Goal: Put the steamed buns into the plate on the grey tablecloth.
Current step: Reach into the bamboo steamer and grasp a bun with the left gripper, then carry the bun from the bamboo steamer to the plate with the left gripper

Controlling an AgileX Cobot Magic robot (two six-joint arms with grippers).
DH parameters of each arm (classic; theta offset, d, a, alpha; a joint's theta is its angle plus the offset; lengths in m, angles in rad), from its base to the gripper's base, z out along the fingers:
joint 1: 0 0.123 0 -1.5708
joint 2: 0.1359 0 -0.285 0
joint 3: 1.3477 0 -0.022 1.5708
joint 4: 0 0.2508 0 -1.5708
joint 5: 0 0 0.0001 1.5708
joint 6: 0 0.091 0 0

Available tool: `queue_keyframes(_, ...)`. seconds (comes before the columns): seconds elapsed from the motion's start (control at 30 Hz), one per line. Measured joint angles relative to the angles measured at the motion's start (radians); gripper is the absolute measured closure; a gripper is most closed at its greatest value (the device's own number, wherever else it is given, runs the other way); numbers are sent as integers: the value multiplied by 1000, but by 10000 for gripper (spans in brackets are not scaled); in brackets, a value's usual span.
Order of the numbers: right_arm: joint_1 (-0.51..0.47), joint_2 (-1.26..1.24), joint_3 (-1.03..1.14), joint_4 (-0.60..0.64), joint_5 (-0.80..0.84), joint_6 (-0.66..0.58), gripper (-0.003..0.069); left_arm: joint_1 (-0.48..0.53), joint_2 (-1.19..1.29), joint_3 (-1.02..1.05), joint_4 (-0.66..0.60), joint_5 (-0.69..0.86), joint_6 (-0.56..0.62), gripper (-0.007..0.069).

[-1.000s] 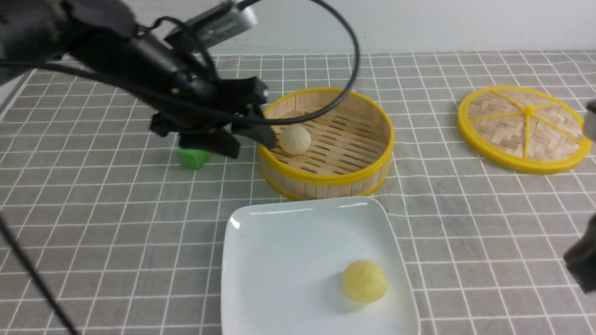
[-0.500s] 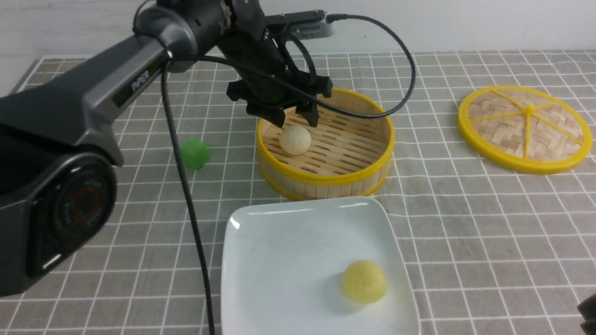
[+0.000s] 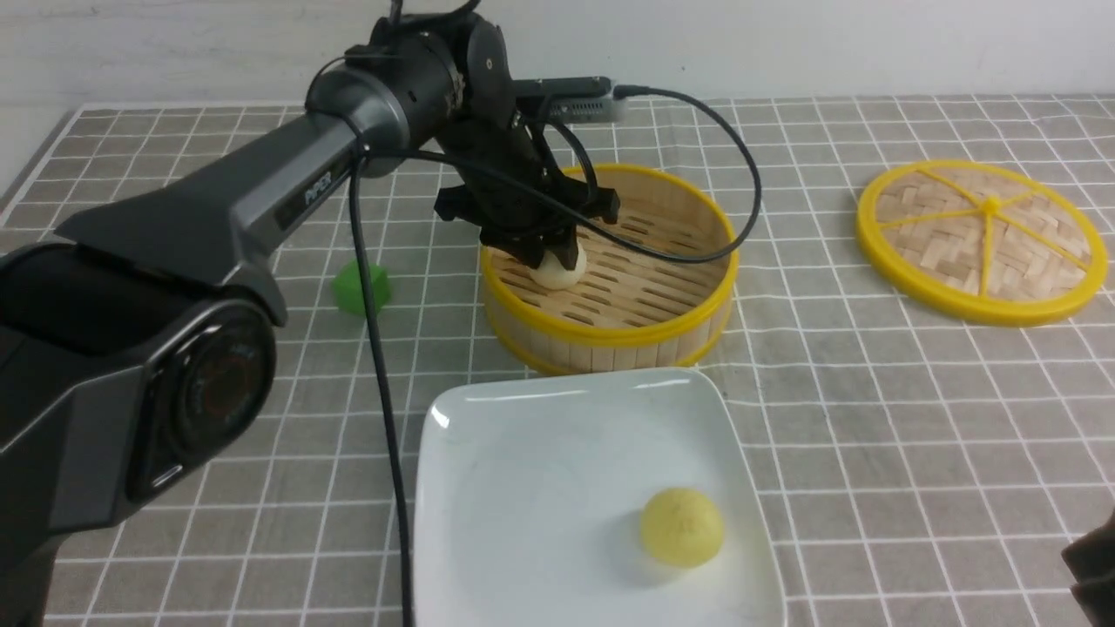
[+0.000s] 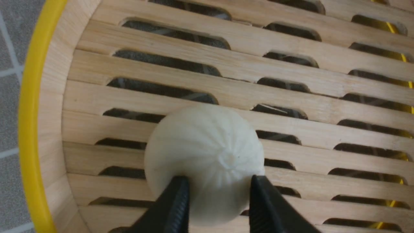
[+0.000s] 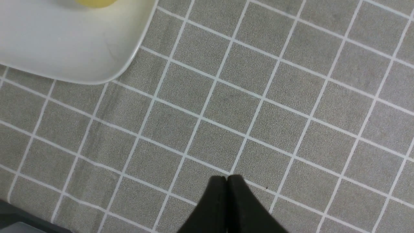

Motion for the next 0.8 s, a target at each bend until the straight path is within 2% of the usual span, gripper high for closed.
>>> queue_keyframes(0.1,0,0,0,0,-5,0,646,0,-1,0,-1,9,-4,557)
queue_keyframes(0.17,0,0,0,0,-6,0,647,0,-5,0,-1,25,-6,594)
queue_keyframes(0.4,0,0,0,0,-7,2,645,0,-102,1,40,125,-9,602)
queue_keyframes(0.6,0,0,0,0,-11,3,638,0,-310,0,80,230,-9,602)
queue_keyframes(0.8,0,0,0,3,-17,3,631,0,-519,89,122,246,-34,602)
